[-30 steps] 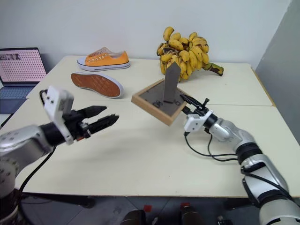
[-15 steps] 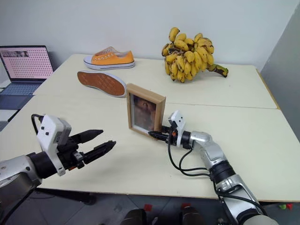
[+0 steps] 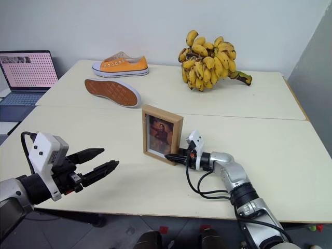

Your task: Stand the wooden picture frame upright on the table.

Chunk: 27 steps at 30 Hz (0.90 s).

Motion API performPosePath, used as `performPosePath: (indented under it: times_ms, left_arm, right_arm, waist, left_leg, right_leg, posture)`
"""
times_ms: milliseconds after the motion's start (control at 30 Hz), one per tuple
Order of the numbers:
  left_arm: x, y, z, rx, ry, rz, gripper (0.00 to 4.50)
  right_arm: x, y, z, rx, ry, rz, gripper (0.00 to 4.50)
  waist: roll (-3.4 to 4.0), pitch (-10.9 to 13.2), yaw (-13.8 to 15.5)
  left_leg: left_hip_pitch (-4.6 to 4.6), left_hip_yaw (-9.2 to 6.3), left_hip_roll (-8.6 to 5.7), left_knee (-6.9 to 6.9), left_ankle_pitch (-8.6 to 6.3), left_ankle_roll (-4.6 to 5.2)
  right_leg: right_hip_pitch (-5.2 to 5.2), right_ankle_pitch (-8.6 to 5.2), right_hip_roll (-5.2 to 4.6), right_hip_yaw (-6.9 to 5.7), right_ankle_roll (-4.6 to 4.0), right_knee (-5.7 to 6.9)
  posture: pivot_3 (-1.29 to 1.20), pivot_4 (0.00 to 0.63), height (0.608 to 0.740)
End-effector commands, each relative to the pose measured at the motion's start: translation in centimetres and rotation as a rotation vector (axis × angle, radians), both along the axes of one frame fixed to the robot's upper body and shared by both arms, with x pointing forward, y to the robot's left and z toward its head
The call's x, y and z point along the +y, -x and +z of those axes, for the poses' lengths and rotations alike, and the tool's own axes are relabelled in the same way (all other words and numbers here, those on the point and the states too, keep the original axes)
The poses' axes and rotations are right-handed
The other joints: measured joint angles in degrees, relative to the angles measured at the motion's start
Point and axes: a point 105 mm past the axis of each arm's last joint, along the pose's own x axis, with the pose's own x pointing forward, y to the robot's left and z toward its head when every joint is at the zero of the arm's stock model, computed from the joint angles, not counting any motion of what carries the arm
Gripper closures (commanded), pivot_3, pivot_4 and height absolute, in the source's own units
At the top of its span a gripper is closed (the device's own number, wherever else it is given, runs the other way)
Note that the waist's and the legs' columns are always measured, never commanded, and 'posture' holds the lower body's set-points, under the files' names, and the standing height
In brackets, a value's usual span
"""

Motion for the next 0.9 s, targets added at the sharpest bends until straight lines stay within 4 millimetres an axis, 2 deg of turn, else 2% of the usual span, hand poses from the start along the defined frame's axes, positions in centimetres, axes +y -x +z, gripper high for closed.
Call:
performPosePath:
  times_ms: [33, 67, 200, 333, 400, 500, 567, 700, 733, 833, 900]
  left_arm:
    - [-0.4, -0.5, 1.5, -0.071, 0.01, -0.014, 1.05]
    - [-0.5, -0.7, 1.7, -0.089, 0.017, -0.007, 1.05]
    - [-1.4, -1.5, 2.2, -0.162, 0.059, -0.007, 1.05]
    - [-2.5, -1.8, 1.9, -0.174, 0.096, -0.058, 1.05]
    - [-2.9, -2.2, 1.9, -0.189, 0.117, -0.079, 1.05]
    - [-3.1, -2.9, 1.6, -0.188, 0.126, -0.101, 1.05]
    - [-3.2, -3.3, 1.4, -0.182, 0.129, -0.113, 1.05]
    - [-3.4, -4.1, 1.4, -0.178, 0.154, -0.141, 1.05]
    - [-3.5, -4.2, 1.4, -0.178, 0.157, -0.149, 1.05]
    - [-3.7, -4.6, 1.7, -0.167, 0.178, -0.182, 1.05]
    - [-3.7, -4.6, 2.0, -0.171, 0.181, -0.193, 1.05]
  right_arm:
    - [-0.3, -0.4, 0.9, -0.062, 0.01, -0.023, 1.63]
    - [-0.3, -0.4, 0.9, -0.074, 0.017, -0.025, 1.48]
    - [-1.3, -0.1, 1.0, -0.119, 0.078, -0.032, 1.48]
    - [-4.0, 1.1, 0.6, -0.166, 0.186, -0.005, 1.48]
    - [-5.9, 1.9, 0.5, -0.18, 0.258, -0.004, 1.48]
    - [-8.3, 3.3, 1.2, -0.193, 0.319, 0.009, 1.48]
    - [-9.2, 4.1, 1.8, -0.205, 0.339, 0.011, 1.48]
    - [-10.8, 4.8, 5.6, -0.263, 0.324, -0.041, 1.48]
    - [-10.8, 4.8, 6.4, -0.273, 0.313, -0.054, 1.48]
    - [-10.3, 4.8, 10.6, -0.326, 0.223, -0.107, 1.48]
    - [-9.9, 4.9, 11.7, -0.318, 0.185, -0.118, 1.48]
  waist:
    - [0.01, 0.0, 0.0]
    - [0.01, 0.0, 0.0]
    - [0.01, 0.0, 0.0]
    - [0.0, 0.0, 0.3]
    - [0.01, 0.0, 0.6]
    - [0.04, 0.0, 0.7]
    - [0.04, 0.0, 0.6]
    - [0.08, 0.1, 0.2]
    - [0.08, 0.1, 0.1]
    - [0.05, 0.1, 0.0]
    - [0.05, 0.1, 0.0]
  left_leg:
    - [0.0, 0.01, 0.0, -0.01, 0.0, 0.0]
    - [0.0, 0.02, 0.0, -0.02, 0.0, 0.0]
    - [0.0, 0.04, -0.01, -0.03, 0.0, 0.0]
    - [-0.05, 0.03, -0.02, -0.04, -0.01, -0.01]
    - [-0.05, 0.03, -0.03, -0.03, -0.01, -0.01]
    - [-0.04, 0.05, 0.0, -0.03, -0.01, -0.01]
    - [-0.04, 0.05, 0.0, -0.04, -0.01, -0.01]
    - [-0.07, 0.07, -0.01, -0.04, -0.01, 0.0]
    - [-0.06, 0.08, 0.01, -0.03, -0.01, 0.0]
    - [-0.06, 0.07, 0.02, -0.03, -0.01, 0.0]
    - [-0.07, 0.07, 0.01, -0.03, -0.01, 0.0]
  right_leg:
    - [-0.01, 0.0, 0.0, 0.01, 0.0, -0.02]
    - [-0.01, 0.0, 0.0, 0.01, 0.0, -0.01]
    - [0.0, 0.0, -0.01, 0.04, 0.0, -0.05]
    - [0.01, 0.0, -0.02, 0.02, 0.01, -0.14]
    - [0.02, 0.0, -0.03, 0.02, 0.01, -0.16]
    - [0.02, 0.0, 0.0, 0.04, 0.01, -0.19]
    - [0.01, -0.01, 0.01, 0.06, 0.01, -0.18]
    - [-0.02, -0.01, 0.01, 0.09, 0.02, -0.18]
    - [0.0, -0.01, 0.02, 0.1, 0.03, -0.19]
    - [0.0, -0.01, 0.02, 0.09, 0.03, -0.19]
    - [-0.02, -0.01, 0.02, 0.1, 0.03, -0.18]
  posture:
    - [0.0, 0.15, 0.74]
    - [0.0, 0.15, 0.74]
    - [0.0, 0.15, 0.74]
    - [0.0, 0.15, 0.74]
    - [0.0, 0.15, 0.74]
    - [0.0, 0.15, 0.74]
    - [0.0, 0.15, 0.74]
    - [0.0, 0.15, 0.74]
    - [0.0, 0.15, 0.74]
    - [0.0, 0.15, 0.74]
    - [0.0, 0.15, 0.74]
